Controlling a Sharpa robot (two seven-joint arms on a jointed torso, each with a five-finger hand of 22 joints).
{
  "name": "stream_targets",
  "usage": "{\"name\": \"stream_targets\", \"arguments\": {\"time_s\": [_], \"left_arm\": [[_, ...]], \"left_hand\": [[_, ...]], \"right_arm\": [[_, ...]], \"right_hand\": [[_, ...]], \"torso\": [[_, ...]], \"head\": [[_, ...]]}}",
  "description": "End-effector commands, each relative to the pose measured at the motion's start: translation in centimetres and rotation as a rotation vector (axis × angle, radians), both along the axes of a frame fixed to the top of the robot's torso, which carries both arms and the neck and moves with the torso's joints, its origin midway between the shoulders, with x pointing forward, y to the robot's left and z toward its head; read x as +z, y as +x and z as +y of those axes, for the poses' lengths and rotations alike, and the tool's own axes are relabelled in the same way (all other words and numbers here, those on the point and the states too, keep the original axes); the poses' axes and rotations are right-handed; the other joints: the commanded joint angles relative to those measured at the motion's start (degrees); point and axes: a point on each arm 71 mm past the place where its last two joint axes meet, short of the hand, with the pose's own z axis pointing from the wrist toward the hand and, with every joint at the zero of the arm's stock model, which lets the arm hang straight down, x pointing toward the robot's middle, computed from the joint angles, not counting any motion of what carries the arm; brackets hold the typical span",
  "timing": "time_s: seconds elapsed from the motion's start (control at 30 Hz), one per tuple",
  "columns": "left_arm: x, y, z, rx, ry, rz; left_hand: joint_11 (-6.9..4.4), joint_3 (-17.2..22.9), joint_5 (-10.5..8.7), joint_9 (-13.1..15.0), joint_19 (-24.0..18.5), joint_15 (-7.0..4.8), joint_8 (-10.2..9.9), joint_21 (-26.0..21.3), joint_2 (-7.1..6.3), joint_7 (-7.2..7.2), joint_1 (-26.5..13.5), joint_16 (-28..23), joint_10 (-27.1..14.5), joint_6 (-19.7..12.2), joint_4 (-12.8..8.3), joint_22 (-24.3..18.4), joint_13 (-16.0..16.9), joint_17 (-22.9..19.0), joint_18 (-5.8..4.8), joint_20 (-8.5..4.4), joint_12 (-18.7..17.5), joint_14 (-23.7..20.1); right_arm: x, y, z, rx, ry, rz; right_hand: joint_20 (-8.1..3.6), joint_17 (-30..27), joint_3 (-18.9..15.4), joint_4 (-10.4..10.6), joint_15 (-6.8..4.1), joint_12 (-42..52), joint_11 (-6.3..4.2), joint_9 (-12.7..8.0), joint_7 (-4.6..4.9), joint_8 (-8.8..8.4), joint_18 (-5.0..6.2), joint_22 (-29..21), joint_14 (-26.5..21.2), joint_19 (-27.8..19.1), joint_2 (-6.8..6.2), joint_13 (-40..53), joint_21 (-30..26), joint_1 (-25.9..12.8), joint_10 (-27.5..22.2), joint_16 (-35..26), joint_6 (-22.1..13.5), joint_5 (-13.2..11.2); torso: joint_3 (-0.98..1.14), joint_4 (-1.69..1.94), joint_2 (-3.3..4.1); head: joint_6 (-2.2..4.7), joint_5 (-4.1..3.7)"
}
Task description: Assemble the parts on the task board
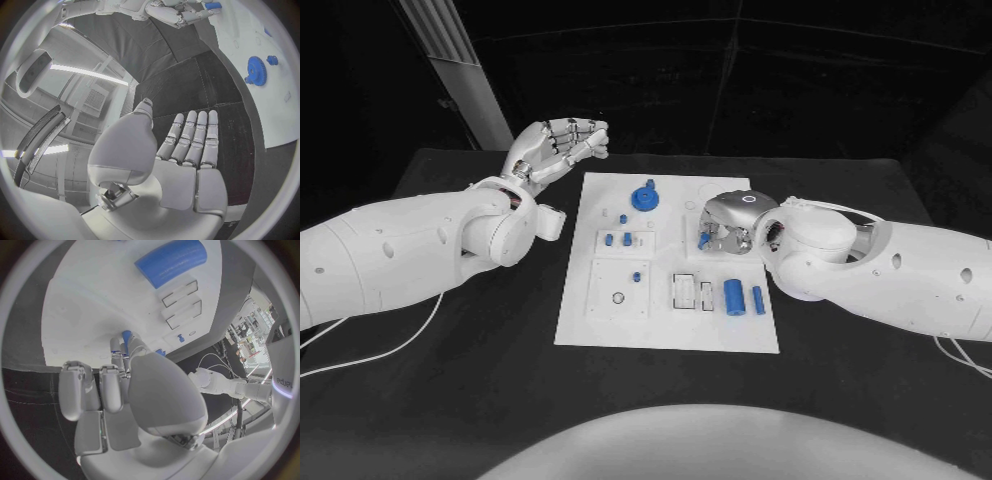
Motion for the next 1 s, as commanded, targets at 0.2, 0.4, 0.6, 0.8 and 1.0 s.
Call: {"name": "stream_targets", "arguments": {"time_s": [0.2,0.4,0.6,0.8,1.0], "left_arm": [[1.03,-0.33,-0.09,-0.03,-0.054,-0.131],[1.01,-0.32,-0.09,-0.029,-0.053,-0.128],[1.0,-0.31,-0.07,-0.029,-0.053,-0.127],[0.99,-0.3,-0.12,-0.031,-0.053,-0.126],[0.99,-0.29,-0.15,-0.031,-0.053,-0.125]], "left_hand": [[-0.05,-0.31,0.09,-0.03,0.29,-0.13,0.28,-0.3,0.36,5.04,0.03,0.27,-0.42,-0.39,0.05,-0.07,-0.1,-0.13,-0.42,0.0,0.25,-0.46],[-0.05,-0.32,0.09,-0.03,0.29,-0.13,0.31,-0.31,0.39,5.04,0.05,0.29,-0.44,-0.4,0.05,-0.08,-0.1,-0.16,-0.42,0.0,0.27,-0.47],[-0.05,-0.32,0.09,-0.03,0.29,-0.13,0.31,-0.31,0.39,5.04,0.05,0.29,-0.44,-0.4,0.05,-0.08,-0.1,-0.16,-0.42,0.0,0.27,-0.47],[-0.05,-0.32,0.09,-0.03,0.29,-0.13,0.31,-0.31,0.39,5.04,0.05,0.29,-0.44,-0.4,0.05,-0.08,-0.1,-0.16,-0.42,0.0,0.27,-0.47],[-0.05,-0.37,0.09,-0.03,0.29,-0.12,0.4,-0.33,0.44,5.04,0.07,0.39,-0.5,-0.45,0.05,-0.11,-0.12,-0.27,-0.43,0.0,0.38,-0.52]], "right_arm": [[0.26,-0.02,0.17,0.019,0.02,-0.021],[0.21,-0.01,0.11,0.013,0.013,-0.017],[0.3,-0.03,0.17,0.011,0.022,-0.025],[0.46,-0.07,0.3,0.015,0.041,-0.038],[0.47,-0.09,0.33,0.019,0.043,-0.039]], "right_hand": [[-0.56,2.62,0.31,0.33,-0.58,-0.9,-0.01,0.03,0.0,0.17,0.31,12.58,3.95,2.96,-0.4,-0.14,0.31,0.62,0.85,0.29,0.64,0.13],[-0.46,2.14,-0.42,0.67,-0.19,-2.05,0.67,-0.29,0.77,-0.51,0.35,12.47,3.87,2.83,-1.62,-0.2,0.01,-0.07,0.26,0.1,-0.13,0.1],[0.2,0.5,-1.77,0.56,0.89,-3.74,2.07,-0.88,2.47,-2.07,0.58,11.99,3.5,2.27,-3.17,-0.13,-1.24,-1.69,-1.48,-0.62,-2.38,0.13],[0.52,0.43,-1.99,0.41,1.25,-4.17,2.43,-0.91,2.87,-2.53,0.59,11.94,3.47,2.24,-3.3,-0.05,-1.34,-1.85,-1.86,-0.63,-2.96,0.14],[0.62,0.66,-1.14,0.28,1.09,-3.69,2.0,-0.6,2.35,-1.99,0.59,11.99,3.51,2.32,-1.83,0.14,-1.2,-1.09,-0.39,-0.5,-1.72,0.14]], "torso": [[0.03,-0.01,-0.01],[0.02,0.05,-0.03],[0.02,0.04,-0.01],[0.01,0.01,0.01],[0.02,0.0,-0.01]], "head": [[0.2,-0.11],[0.13,-0.19],[0.14,-0.18],[0.1,-0.16],[0.03,-0.16]]}}
